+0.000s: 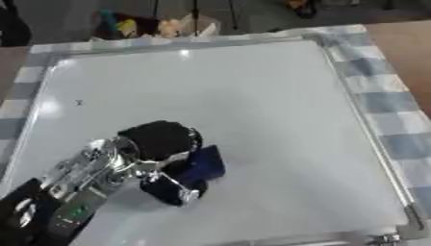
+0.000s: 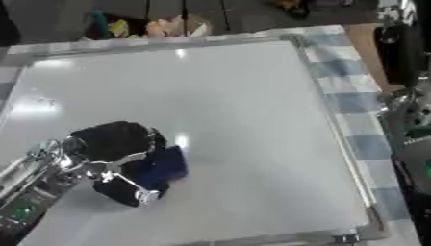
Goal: Wipe the whiteboard clean with a brush.
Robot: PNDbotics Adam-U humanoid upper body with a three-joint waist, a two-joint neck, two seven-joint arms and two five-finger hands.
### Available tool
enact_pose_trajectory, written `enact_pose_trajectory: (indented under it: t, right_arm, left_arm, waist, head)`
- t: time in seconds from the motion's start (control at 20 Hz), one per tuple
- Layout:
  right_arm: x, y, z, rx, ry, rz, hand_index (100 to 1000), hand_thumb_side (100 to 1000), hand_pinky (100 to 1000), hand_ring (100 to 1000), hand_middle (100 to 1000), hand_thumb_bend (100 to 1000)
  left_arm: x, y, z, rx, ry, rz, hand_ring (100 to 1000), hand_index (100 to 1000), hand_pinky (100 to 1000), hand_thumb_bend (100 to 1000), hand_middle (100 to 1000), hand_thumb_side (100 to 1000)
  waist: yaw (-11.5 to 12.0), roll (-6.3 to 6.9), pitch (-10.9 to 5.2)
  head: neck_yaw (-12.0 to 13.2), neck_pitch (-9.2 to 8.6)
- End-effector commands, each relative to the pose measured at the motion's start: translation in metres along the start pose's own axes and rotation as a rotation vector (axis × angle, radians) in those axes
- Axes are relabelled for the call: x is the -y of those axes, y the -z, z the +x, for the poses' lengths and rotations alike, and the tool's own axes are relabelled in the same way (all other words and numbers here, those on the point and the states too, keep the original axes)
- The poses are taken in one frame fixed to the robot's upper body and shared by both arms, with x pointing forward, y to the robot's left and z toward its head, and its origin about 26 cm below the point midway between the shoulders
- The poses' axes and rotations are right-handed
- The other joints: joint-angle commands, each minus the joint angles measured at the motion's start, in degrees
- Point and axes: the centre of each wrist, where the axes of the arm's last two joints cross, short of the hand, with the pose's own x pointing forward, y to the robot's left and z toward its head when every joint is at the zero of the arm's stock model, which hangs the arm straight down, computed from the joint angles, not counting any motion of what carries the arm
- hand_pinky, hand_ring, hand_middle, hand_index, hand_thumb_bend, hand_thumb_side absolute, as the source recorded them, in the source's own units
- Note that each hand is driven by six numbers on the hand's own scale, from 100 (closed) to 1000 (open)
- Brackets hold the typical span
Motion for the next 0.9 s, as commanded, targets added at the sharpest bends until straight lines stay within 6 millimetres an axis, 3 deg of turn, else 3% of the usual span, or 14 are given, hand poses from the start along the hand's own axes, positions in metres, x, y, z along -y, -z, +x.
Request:
enact_pose_trajectory:
  t: [0.05, 0.9]
  right_arm:
    - [0.006, 0.006, 0.003, 0.027, -0.005, -0.012, 797, 905, 788, 814, 746, 100]
    - [0.006, 0.006, 0.003, 0.026, 0.000, -0.012, 797, 905, 789, 815, 746, 100]
  left_arm:
    - [-0.010, -0.011, -0.009, -0.037, 0.017, 0.032, 491, 180, 298, 100, 505, 451]
    - [0.000, -0.030, -0.045, -0.208, -0.018, 0.049, 478, 174, 292, 100, 472, 436]
  waist:
    - [0.05, -0.13, -1.59]
    - [0.03, -0.29, -1.17]
  head:
    - [0.09, -0.64]
    - [0.11, -1.33]
